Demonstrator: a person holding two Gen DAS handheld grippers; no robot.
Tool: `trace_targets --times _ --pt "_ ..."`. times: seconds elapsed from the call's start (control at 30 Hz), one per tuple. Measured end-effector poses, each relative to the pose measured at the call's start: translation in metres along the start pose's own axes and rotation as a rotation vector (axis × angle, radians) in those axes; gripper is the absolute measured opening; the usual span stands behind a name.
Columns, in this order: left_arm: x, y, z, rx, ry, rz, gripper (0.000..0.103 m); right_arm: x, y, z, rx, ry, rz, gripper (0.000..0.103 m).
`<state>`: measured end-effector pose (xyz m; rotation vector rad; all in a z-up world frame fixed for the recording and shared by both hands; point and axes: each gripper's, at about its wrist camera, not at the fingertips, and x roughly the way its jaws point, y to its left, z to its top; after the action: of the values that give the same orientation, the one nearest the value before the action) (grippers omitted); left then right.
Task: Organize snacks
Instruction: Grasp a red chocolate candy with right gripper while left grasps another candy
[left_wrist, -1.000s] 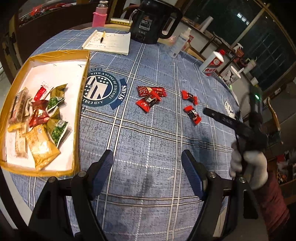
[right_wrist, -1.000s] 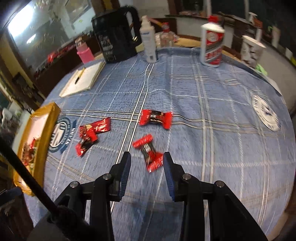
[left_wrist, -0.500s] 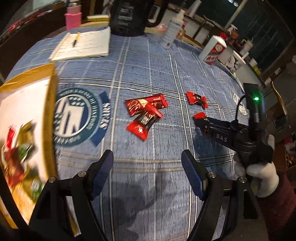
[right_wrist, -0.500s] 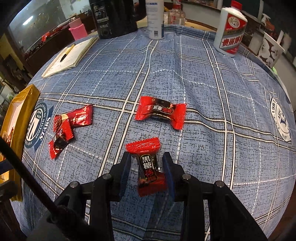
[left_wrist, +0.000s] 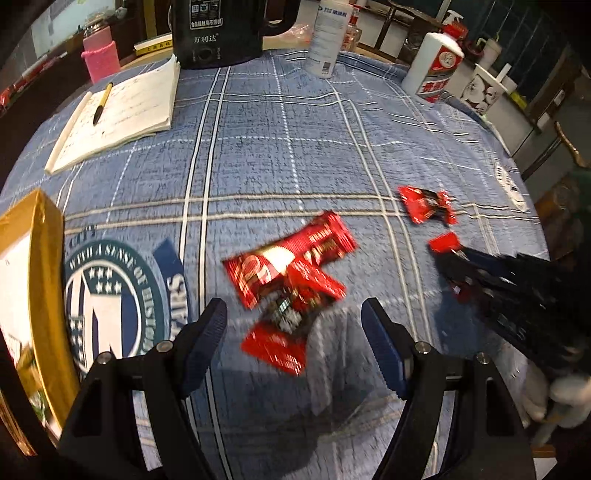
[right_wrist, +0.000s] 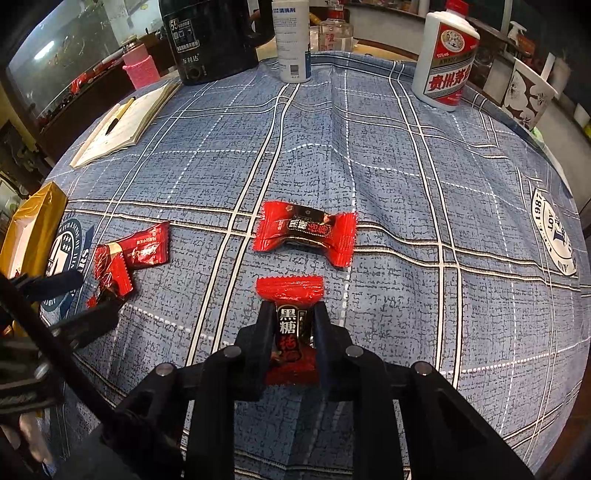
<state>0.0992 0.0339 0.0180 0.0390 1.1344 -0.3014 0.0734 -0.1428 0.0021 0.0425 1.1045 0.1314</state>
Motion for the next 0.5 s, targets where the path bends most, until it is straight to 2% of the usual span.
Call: trace_targets --times 0.1,0.27,0.3,0.37,0.4,0.43,0.5 --pt "0.009 0.001 0.003 0.011 0.005 0.019 0.076 -0.001 -0.002 -0.002 0.008 0.005 0.004 0.018" --pt "0.014 -0.014 -0.002 0.11 -0.006 0.098 0.076 -0.006 -0.005 -0.01 0.011 0.009 -0.001 0.018" --pt "0.013 -0.018 -0.004 0.131 -0.014 0.111 0.07 -0.007 -0.005 -0.011 0.009 0.009 -0.006 0.018" --pt "0.011 -0.022 -0.007 0.146 -0.024 0.098 0.052 -0.012 -0.006 -0.016 0.009 0.009 -0.006 0.018" --pt "0.009 -0.024 -0.008 0.152 -0.022 0.095 0.035 -0.015 -0.007 -0.018 0.013 0.009 0.0 0.018" --pt "0.009 -0.025 -0.009 0.15 -0.015 0.097 0.03 -0.017 -0.008 -0.021 0.016 0.009 0.003 0.018" --pt "0.006 -0.023 -0.012 0.132 -0.014 0.088 0.03 -0.023 -0.011 -0.027 0.023 0.007 0.007 0.018"
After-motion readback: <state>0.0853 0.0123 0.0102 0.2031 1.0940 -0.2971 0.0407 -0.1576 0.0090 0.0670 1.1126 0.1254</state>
